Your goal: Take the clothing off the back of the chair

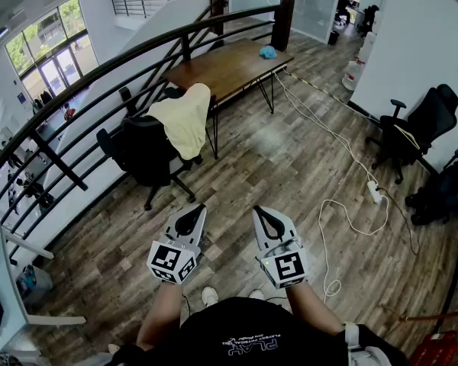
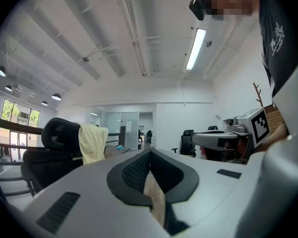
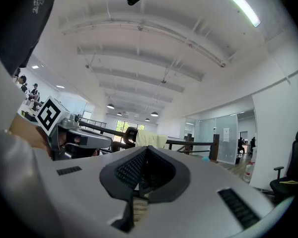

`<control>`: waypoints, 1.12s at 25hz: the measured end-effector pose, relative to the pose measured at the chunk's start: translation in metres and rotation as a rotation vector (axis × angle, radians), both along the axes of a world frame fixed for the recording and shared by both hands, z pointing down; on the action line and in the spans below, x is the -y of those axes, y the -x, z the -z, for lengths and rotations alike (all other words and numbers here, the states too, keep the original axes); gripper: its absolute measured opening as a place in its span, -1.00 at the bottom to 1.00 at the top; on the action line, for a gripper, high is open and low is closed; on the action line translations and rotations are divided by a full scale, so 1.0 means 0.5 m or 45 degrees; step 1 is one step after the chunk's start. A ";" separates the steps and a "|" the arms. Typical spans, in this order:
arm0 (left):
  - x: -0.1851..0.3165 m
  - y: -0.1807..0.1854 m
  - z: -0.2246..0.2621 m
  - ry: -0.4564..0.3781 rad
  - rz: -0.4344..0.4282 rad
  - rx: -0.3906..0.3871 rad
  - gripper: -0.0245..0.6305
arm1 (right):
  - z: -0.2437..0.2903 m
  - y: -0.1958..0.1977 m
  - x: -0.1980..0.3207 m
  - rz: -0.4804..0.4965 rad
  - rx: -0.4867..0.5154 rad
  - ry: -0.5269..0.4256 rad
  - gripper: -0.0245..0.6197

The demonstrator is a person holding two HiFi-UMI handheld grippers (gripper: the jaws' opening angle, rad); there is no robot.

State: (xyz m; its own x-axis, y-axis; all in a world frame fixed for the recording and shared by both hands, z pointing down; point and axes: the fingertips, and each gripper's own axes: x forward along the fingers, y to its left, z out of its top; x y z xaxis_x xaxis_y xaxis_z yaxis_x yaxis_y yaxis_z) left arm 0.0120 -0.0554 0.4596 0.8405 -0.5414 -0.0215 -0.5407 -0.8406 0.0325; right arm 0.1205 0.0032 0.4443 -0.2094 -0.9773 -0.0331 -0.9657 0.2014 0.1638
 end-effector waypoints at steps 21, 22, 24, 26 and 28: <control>0.049 0.101 0.002 -0.023 -0.057 -0.002 -0.89 | -0.009 0.119 0.070 -0.023 0.054 0.018 -0.88; 0.054 0.114 0.002 -0.027 -0.048 -0.011 -0.89 | -0.010 0.132 0.075 -0.022 0.037 0.024 -0.88; 0.064 0.138 0.005 -0.032 -0.028 -0.019 -0.89 | -0.007 0.156 0.085 -0.013 0.012 0.039 -0.88; 0.071 0.156 0.003 -0.026 -0.021 -0.019 -0.89 | -0.003 0.177 0.092 -0.003 0.003 0.049 -0.88; 0.075 0.169 -0.004 -0.017 -0.028 -0.015 -0.89 | -0.008 0.189 0.096 -0.008 0.002 0.055 -0.88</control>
